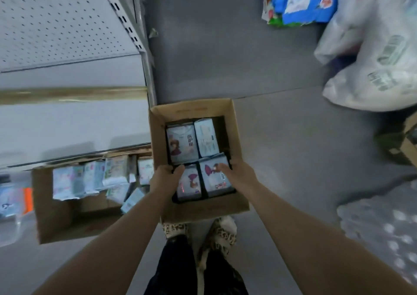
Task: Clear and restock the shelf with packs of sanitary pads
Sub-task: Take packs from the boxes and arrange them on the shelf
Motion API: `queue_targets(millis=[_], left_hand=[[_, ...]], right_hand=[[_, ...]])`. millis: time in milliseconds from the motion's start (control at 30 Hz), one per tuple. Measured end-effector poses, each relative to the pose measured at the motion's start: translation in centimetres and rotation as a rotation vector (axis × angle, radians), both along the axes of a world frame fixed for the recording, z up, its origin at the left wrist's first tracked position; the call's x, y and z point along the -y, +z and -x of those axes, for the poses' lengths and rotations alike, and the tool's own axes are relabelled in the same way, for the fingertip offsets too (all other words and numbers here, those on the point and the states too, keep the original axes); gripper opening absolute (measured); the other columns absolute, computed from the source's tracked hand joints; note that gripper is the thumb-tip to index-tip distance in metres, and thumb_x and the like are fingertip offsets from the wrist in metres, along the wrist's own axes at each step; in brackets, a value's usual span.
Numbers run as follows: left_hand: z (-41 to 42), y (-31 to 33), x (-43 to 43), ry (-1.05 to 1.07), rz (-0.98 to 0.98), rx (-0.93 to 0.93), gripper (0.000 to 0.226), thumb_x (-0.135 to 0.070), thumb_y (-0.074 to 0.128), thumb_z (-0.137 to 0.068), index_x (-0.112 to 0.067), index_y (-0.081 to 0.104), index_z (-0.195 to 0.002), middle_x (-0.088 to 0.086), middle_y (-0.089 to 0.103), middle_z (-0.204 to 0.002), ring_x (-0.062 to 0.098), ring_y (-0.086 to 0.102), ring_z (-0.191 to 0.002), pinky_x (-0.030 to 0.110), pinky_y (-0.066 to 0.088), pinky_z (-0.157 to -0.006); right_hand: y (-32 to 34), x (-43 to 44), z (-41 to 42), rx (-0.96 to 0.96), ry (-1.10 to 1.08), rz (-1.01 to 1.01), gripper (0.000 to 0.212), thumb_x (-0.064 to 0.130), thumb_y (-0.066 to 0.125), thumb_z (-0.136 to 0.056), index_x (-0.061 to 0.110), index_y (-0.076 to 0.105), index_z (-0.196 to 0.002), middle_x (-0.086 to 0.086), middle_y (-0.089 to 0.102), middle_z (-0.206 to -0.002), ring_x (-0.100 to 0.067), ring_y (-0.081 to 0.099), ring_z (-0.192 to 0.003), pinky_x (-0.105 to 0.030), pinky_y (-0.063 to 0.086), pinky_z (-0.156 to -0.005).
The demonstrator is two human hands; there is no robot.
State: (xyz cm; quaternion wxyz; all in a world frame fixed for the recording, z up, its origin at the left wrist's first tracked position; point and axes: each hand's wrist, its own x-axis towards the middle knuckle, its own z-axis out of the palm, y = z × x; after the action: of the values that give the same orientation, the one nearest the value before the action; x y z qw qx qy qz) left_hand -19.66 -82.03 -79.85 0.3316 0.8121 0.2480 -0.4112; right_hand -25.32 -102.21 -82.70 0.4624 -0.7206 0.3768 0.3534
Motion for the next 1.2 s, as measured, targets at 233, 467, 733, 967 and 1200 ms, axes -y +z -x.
queue_targets(millis=[233,467,733,967,1200], left_hand=[[-0.1,-16.4,-0.4,0.322,0.115,-0.06,0.031,-0.051,0.055,-0.097,-0.021,0.061,-0.098,0.011,0.067,-0.102,0.031,0.066,-0.097,0.05,0.053,-0.096],[0.0,-25.6,-1.4,0.407,0.224,-0.056,0.062,-0.065,0.05,-0.093,-0.017,0.055,-0.132,0.009,0.063,-0.127,0.028,0.062,-0.113,0.051,0.048,-0.102],[0.7,-30.7,-2.2,0.394,0.247,-0.011,0.127,-0.1,0.058,-0.045,-0.04,0.025,-0.153,-0.001,0.043,-0.153,0.027,0.044,-0.139,0.056,0.037,-0.112],[-0.4,-29.8,-1.7,0.485,0.288,-0.023,0.134,-0.099,0.058,-0.041,-0.035,0.027,-0.154,0.0,0.044,-0.153,0.027,0.045,-0.137,0.056,0.038,-0.111],[-0.7,-29.6,-1.6,0.525,0.332,-0.087,0.121,-0.096,0.06,-0.048,-0.034,0.037,-0.149,0.001,0.054,-0.144,0.028,0.055,-0.127,0.056,0.044,-0.105]], right_hand=[[-13.6,-2.6,-3.6,0.13,-0.243,-0.087,0.038,0.037,0.076,-0.088,0.028,0.056,-0.119,0.01,0.065,-0.111,-0.012,0.064,-0.107,-0.03,0.056,-0.086],[-22.8,-5.2,-5.7,0.211,-0.286,0.083,0.119,0.06,0.088,-0.056,0.026,0.029,-0.154,-0.004,0.043,-0.148,-0.025,0.043,-0.136,-0.053,0.042,-0.111],[-25.9,-5.5,-6.6,0.166,-0.293,0.196,0.129,0.038,0.095,-0.059,0.016,0.015,-0.158,-0.012,0.034,-0.152,-0.029,0.035,-0.14,-0.049,0.038,-0.113],[-22.7,-5.2,-5.5,0.271,-0.431,0.246,0.071,0.035,0.088,-0.073,0.018,0.046,-0.127,0.003,0.061,-0.118,-0.013,0.061,-0.101,-0.026,0.052,-0.075],[-16.3,-5.3,-1.4,0.266,-0.663,0.101,0.082,0.033,0.088,-0.074,0.024,0.04,-0.14,0.008,0.061,-0.117,-0.008,0.065,-0.103,-0.022,0.059,-0.071]])
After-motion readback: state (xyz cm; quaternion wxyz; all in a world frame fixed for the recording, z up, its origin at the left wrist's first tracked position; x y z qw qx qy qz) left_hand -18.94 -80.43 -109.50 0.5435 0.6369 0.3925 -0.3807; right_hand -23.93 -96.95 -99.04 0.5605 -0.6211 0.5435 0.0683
